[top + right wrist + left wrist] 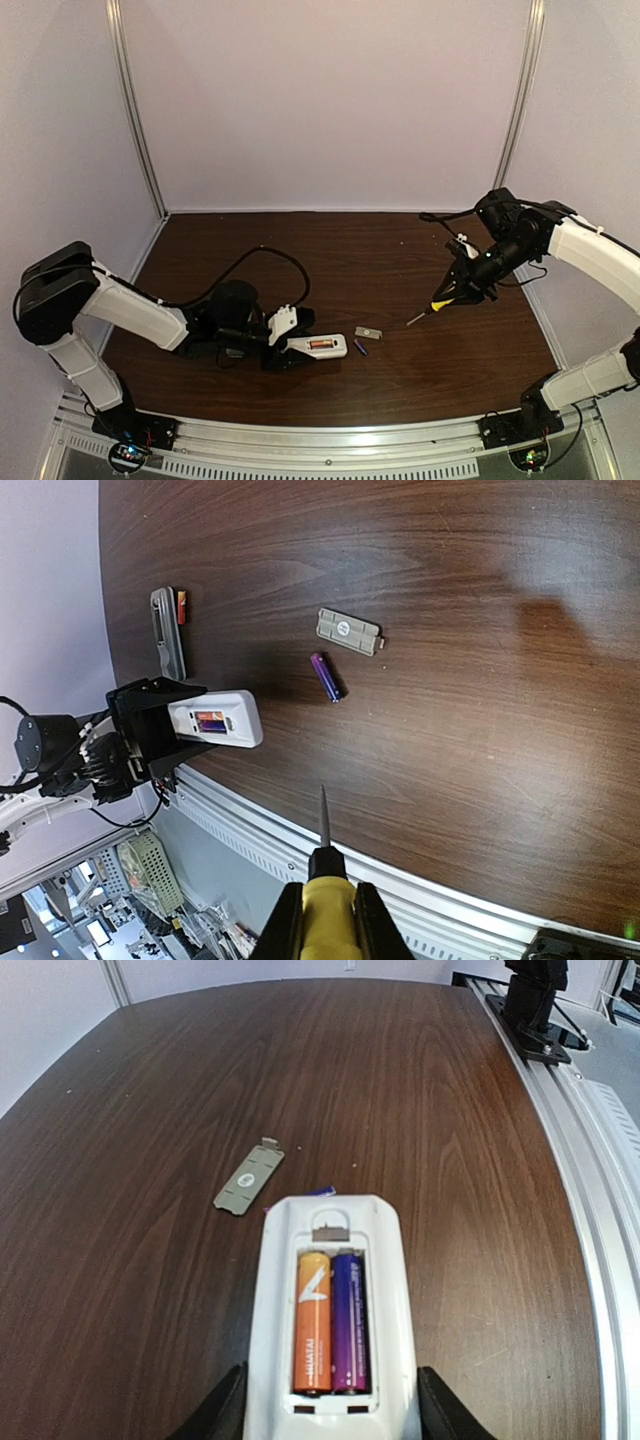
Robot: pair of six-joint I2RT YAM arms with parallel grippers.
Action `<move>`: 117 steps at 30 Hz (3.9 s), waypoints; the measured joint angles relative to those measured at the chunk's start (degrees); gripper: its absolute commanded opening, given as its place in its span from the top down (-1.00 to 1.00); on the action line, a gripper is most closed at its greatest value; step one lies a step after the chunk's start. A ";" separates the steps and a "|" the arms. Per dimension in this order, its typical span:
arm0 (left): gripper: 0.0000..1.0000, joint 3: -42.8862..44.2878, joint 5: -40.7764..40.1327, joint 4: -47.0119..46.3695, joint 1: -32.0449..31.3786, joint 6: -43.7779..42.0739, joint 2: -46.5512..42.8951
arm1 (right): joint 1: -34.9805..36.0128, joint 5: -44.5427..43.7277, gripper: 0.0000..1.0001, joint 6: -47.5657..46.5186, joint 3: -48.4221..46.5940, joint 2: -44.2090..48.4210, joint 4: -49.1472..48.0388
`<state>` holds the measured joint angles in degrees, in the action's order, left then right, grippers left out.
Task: Unload the batteries from the remote control
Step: Pick up the remote control without the battery cover from the center of the board, then remove the battery from the remote control without the battery cover.
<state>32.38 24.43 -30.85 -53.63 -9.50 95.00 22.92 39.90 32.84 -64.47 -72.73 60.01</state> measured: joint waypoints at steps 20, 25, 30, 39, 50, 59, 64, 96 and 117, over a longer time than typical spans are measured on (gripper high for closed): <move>1.00 13.49 -18.14 29.86 0.02 9.46 -20.98 | 3.19 -7.67 1.00 12.41 -2.95 5.97 -9.57; 1.00 13.27 -25.42 34.93 0.02 15.93 -23.67 | 6.29 -11.26 1.00 18.86 -5.79 7.65 -12.13; 1.00 13.29 -28.28 40.37 0.07 16.74 -24.87 | 11.98 -17.07 1.00 24.00 -9.70 7.69 -12.28; 1.00 13.29 -27.08 41.77 0.07 16.90 -25.88 | 14.99 -21.20 1.00 22.82 -11.15 5.79 -12.15; 1.00 23.63 -29.24 52.61 -0.37 21.11 -10.12 | 14.99 -22.38 1.00 11.78 -12.22 1.22 -8.22; 1.00 28.94 -25.31 53.46 -2.12 21.99 -6.49 | 15.08 -22.34 1.00 10.47 -8.15 7.93 -7.50; 1.00 31.41 -22.84 52.83 -3.10 21.90 -3.50 | 16.59 -22.10 1.00 12.50 -4.50 9.86 -9.62; 1.00 36.70 -20.87 47.98 -9.75 18.36 2.78 | 24.70 -23.52 1.00 17.55 -3.63 0.35 -15.50; 1.00 33.77 -26.80 37.75 -12.15 5.95 2.38 | 24.70 -25.00 1.00 17.51 -3.63 -0.37 -15.67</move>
<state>66.15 -2.37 6.90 -65.78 -3.55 97.38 47.62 14.90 50.35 -68.10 -73.10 44.34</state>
